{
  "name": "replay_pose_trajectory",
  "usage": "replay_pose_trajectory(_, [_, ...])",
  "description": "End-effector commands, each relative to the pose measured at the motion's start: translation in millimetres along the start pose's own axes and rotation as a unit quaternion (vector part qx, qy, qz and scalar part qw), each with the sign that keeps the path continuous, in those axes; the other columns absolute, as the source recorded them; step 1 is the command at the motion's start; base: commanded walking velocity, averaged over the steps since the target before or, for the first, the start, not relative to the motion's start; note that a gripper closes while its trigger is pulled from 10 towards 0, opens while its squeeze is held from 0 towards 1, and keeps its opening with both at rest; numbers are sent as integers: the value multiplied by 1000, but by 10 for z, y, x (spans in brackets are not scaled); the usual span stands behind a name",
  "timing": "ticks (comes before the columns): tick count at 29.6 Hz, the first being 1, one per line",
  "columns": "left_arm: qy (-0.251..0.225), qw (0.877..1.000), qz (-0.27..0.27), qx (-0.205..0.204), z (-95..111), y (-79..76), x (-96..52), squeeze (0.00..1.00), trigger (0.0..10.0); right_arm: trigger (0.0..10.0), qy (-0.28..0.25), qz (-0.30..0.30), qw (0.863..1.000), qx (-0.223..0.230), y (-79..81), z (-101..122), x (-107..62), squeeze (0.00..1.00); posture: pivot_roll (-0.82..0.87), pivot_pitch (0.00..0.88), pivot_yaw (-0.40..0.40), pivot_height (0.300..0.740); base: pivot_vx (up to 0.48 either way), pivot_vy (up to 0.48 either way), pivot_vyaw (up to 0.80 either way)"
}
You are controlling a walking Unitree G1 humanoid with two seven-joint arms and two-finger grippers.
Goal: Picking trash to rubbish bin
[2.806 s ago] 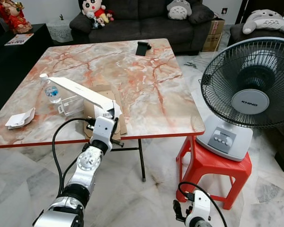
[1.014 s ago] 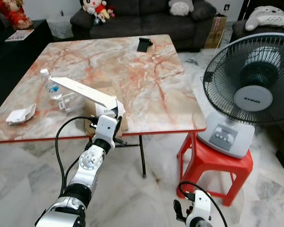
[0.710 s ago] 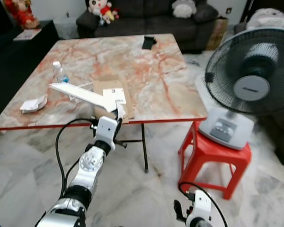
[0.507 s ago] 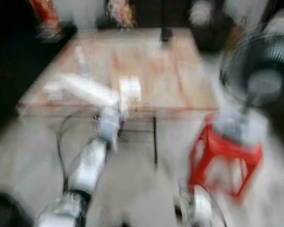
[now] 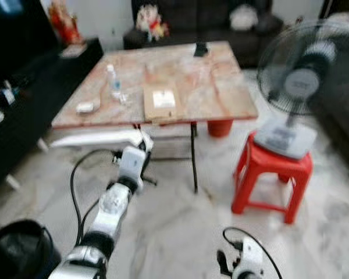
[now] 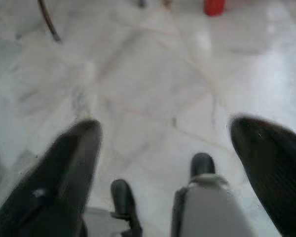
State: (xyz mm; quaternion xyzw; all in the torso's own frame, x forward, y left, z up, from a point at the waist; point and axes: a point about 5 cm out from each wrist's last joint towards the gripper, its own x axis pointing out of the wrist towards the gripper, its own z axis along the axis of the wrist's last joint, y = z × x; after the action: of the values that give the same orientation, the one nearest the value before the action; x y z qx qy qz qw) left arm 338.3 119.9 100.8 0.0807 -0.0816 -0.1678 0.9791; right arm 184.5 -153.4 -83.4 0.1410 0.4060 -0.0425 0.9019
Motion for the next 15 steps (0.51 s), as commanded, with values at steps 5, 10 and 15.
replay_pose_trajectory(5, [13,1000,9,5,-42,86,-38,0,10000,10000,-4,9,1000,2,66,23,14,0,-107,0,55,740,-194,0,0])
replay_pose_trajectory(10, [119,990,49,-49,-372,208,-192,0,10000,10000,-4,9,1000,3,75,28,17,0,-108,0,55,740,0,0,0])
replay_pose_trajectory(15, [201,974,69,-80,-650,299,-434,0,10000,10000,-4,9,1000,3,73,30,17,0,-108,0,54,740,0,0,0])
